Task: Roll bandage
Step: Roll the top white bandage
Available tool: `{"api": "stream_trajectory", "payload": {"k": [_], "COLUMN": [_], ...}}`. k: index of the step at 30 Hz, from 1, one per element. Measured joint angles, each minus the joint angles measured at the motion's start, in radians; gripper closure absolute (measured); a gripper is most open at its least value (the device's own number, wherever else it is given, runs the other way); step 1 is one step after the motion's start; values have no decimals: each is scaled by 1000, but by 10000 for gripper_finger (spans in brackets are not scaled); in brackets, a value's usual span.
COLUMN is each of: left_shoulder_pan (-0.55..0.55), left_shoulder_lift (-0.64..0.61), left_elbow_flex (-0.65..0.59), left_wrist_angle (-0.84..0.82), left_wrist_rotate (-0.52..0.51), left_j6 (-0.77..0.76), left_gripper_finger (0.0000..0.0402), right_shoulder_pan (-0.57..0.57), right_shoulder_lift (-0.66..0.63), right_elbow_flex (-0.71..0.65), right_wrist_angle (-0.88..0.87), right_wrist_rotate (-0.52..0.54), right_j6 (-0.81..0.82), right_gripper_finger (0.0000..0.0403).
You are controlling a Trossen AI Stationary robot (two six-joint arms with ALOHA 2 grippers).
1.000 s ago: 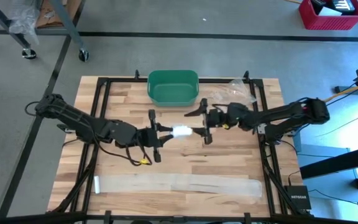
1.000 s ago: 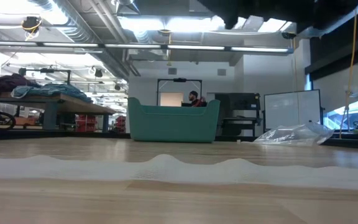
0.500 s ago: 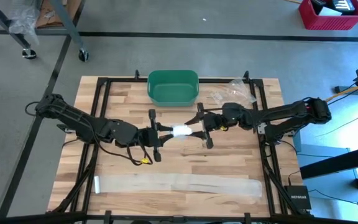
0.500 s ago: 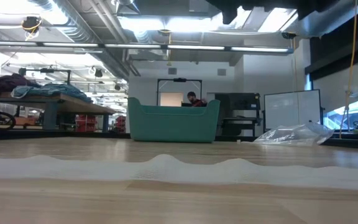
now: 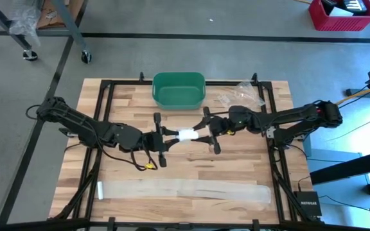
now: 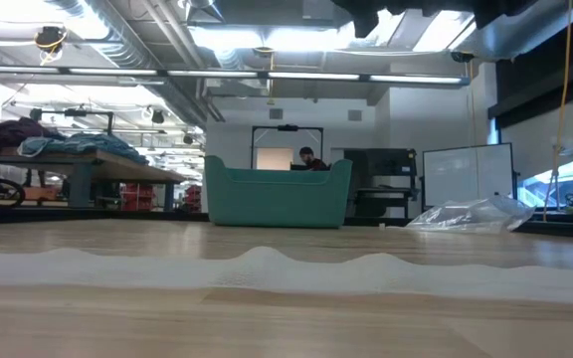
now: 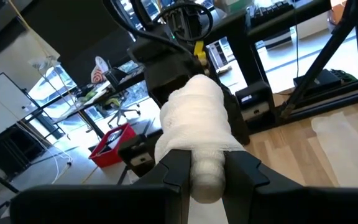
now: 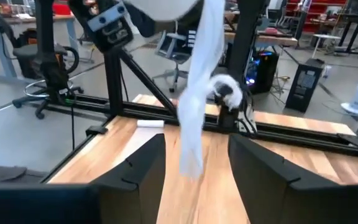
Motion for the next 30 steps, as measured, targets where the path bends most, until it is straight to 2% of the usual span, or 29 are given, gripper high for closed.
{"api": "stream_trajectory", "payload": {"k": [3, 6, 15, 19, 26, 30], "left_shoulder_pan": [0, 0, 0, -6, -66, -92], "left_shoulder_lift": [0, 0, 0, 0, 0, 0], "left_elbow_flex": [0, 0, 0, 0, 0, 0], "left_wrist_angle": [0, 1, 2, -3, 12, 54], "left_wrist_rotate": [0, 0, 0, 15, 220, 229], "left_j6": [2, 3, 4, 5, 92, 155], "left_gripper_finger": [347, 347, 347, 347, 347, 347], "right_shoulder_pan": [0, 0, -1, -1, -40, -69], "right_shoulder_lift": [5, 9, 12, -1, -7, -7], "right_elbow_flex": [0, 0, 0, 0, -1, -1], "right_wrist_angle": [38, 42, 27, 22, -94, -151], "right_wrist_rotate": [1, 8, 27, 67, 226, 262], "right_j6": [-1, -1, -39, -42, -10, 69], "right_gripper_finger": [232, 254, 391, 388, 394, 392]}}
